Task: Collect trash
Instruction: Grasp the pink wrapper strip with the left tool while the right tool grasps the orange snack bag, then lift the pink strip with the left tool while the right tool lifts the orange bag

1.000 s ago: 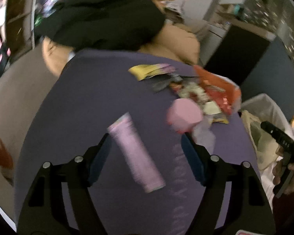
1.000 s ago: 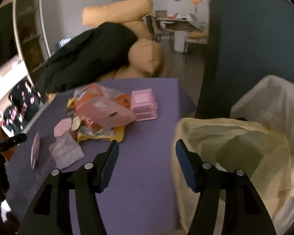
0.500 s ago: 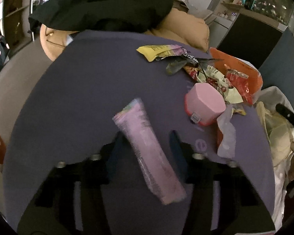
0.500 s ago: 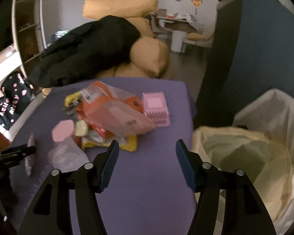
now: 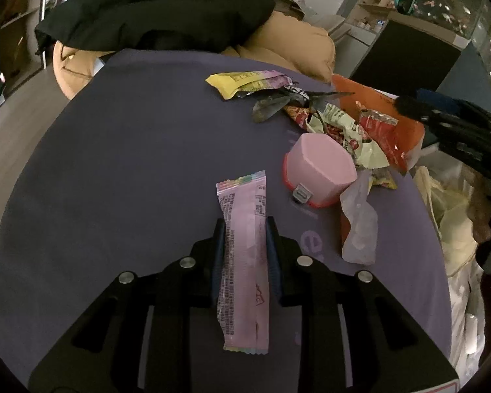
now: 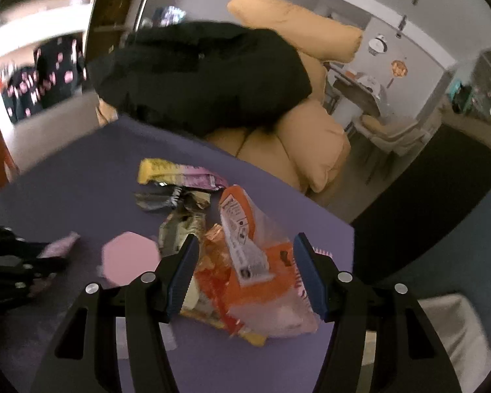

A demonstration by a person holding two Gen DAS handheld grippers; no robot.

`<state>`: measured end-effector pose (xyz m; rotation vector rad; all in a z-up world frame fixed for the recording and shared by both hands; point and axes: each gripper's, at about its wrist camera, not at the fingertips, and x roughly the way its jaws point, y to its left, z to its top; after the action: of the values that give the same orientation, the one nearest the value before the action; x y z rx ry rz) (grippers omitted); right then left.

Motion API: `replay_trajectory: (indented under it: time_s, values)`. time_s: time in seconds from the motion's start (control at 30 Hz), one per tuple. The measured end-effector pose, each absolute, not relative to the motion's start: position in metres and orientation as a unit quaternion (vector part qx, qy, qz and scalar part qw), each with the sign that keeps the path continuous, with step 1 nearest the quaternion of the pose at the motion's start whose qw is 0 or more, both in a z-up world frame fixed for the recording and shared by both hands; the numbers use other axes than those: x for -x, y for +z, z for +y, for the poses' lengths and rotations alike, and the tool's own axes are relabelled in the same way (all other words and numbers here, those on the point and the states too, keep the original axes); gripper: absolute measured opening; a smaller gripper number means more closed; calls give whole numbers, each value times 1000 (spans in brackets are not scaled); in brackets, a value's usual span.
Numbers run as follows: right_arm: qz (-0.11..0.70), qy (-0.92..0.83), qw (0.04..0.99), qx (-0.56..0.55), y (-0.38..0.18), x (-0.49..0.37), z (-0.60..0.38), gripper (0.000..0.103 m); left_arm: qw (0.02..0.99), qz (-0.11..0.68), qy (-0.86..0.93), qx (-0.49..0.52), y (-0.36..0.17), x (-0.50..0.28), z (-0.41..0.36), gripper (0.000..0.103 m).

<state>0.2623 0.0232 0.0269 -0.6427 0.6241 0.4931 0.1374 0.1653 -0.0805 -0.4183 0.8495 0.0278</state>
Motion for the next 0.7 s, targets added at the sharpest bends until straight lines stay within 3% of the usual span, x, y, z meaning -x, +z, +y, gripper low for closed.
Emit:
replay_trajectory:
  time_s: [0.17, 0.3, 0.47, 0.7]
  values:
    - [361, 204, 870, 269, 10, -298, 2, 41, 891, 401, 7, 211, -81, -132, 165, 23]
    - [395, 196, 873, 210, 9, -307, -32, 36, 890, 402, 4, 216, -83, -131, 166, 23]
    - [414, 203, 875, 150, 19, -302, -72, 17, 892, 401, 4, 206, -82, -132, 162, 23]
    - [401, 215, 886, 87, 40, -284, -107, 16, 891, 402, 0, 209, -81, -133, 160, 23]
